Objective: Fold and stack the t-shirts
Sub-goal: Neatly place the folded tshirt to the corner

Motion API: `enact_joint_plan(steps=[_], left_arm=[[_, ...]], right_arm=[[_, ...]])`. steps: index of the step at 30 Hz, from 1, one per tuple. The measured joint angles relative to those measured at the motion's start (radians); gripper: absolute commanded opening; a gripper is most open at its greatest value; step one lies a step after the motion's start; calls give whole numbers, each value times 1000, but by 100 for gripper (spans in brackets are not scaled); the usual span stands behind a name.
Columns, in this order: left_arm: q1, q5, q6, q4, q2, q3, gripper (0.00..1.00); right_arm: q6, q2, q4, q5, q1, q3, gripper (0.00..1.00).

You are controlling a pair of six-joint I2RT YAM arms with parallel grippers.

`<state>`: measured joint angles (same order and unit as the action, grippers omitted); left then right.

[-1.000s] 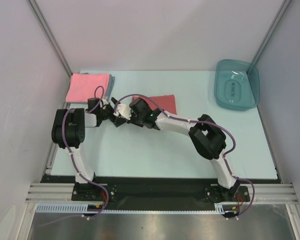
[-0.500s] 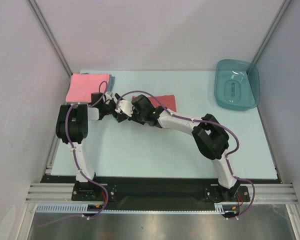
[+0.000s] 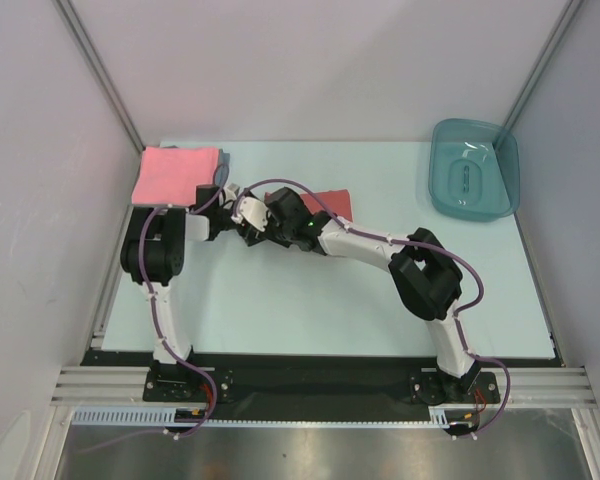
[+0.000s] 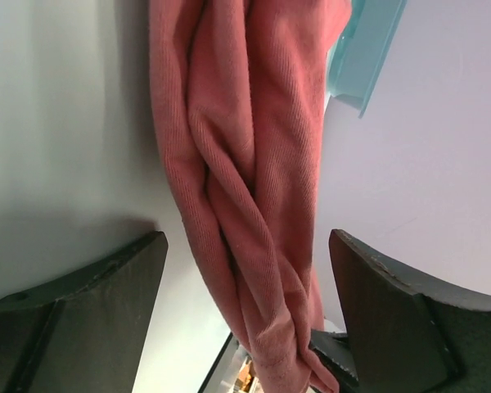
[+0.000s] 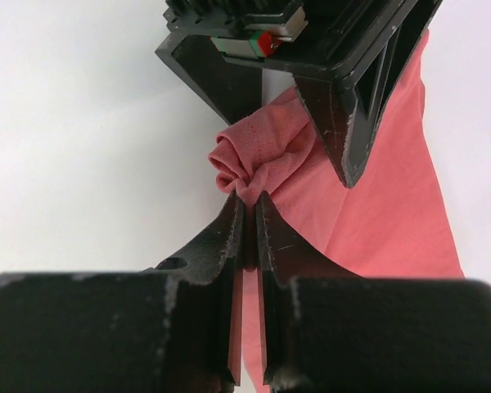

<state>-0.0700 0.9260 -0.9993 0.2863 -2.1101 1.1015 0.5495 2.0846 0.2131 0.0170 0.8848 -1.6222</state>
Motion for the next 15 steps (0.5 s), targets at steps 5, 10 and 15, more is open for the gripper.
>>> enact_joint_plan(steps=[5,10,15], left_arm=[[-3,3,-44,35,-34,25,84],[-13,3,-57,46,-78,84,81],[-20,-2,-50,8,-97,126,78]], right_arm=[[0,0,-1,-1,0,9,0],[0,-1,-2,-1,-1,11,0],[0,-2,-2,-1,-3,15,0]])
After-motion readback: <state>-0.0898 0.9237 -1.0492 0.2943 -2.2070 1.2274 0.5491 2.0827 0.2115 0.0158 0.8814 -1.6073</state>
